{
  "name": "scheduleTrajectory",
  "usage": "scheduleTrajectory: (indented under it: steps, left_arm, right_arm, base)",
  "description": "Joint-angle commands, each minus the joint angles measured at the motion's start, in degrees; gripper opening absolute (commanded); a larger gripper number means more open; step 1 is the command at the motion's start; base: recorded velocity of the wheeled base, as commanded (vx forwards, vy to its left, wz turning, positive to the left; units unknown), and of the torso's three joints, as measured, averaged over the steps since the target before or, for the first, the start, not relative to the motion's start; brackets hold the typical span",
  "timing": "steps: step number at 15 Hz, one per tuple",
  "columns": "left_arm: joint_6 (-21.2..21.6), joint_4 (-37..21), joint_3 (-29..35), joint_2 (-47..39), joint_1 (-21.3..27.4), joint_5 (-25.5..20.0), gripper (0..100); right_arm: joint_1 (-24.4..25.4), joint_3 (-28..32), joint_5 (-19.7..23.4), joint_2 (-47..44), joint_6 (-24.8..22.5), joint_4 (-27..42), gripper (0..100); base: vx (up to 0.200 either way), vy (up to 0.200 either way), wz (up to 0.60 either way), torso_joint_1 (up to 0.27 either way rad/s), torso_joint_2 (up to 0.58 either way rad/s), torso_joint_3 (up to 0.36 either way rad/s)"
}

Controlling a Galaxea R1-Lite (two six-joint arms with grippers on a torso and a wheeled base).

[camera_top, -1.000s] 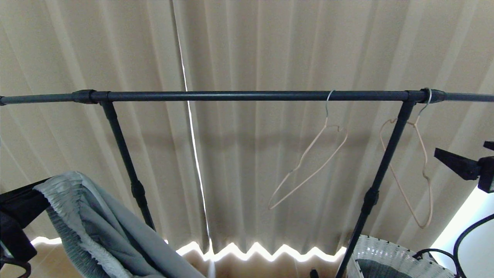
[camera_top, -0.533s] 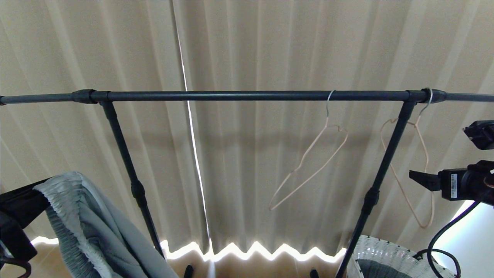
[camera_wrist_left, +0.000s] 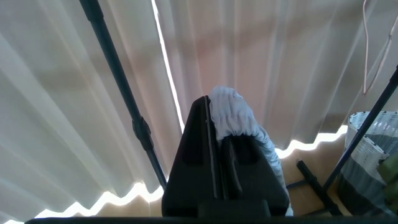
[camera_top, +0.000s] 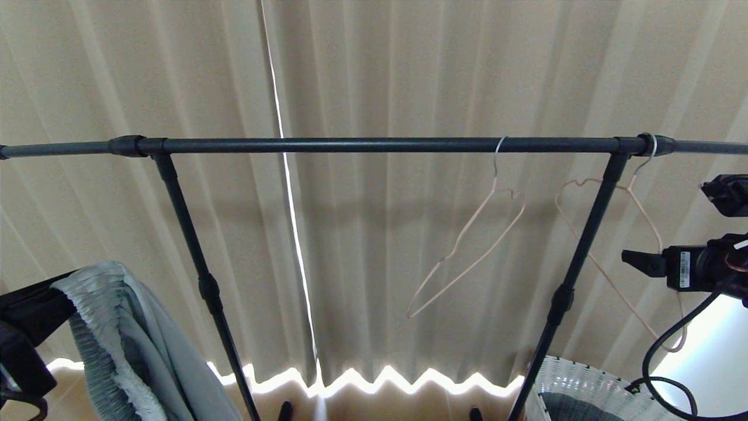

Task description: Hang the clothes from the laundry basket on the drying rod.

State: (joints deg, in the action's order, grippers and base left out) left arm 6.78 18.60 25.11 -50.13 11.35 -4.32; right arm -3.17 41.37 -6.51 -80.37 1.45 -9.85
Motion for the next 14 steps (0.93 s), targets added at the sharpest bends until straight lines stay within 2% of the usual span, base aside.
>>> scheduleTrajectory:
  steps: [1, 8, 9, 14]
  left_arm:
    - [0.0, 0.0, 0.0, -0.1, 0.0, 0.0, 0]
    - [0.1, 0.0, -0.1, 0.0, 0.3, -0.1, 0]
    - [0.1, 0.0, -0.1, 0.0, 0.3, -0.1, 0]
    - [0.2, 0.0, -0.4, 0.0, 0.3, -0.1, 0]
  right_arm:
    - [0.0, 1.3, 0.0, -2.5, 0.7, -0.1, 100]
    - [0.3, 1.5, -0.1, -4.5, 0.8, -0.3, 100]
    - [0.3, 1.7, -0.1, -4.6, 0.8, -0.4, 0]
    - [0.3, 3.7, -0.2, -5.0, 0.6, 0.0, 0]
  base:
    - [0.0, 0.0, 0.0, 0.0, 0.0, 0.0]
    - [0.0, 0.0, 0.0, 0.0, 0.0, 0.0]
    - [0.0, 0.0, 0.0, 0.0, 0.0, 0.0]
    - [0.0, 0.0, 0.0, 0.0, 0.0, 0.0]
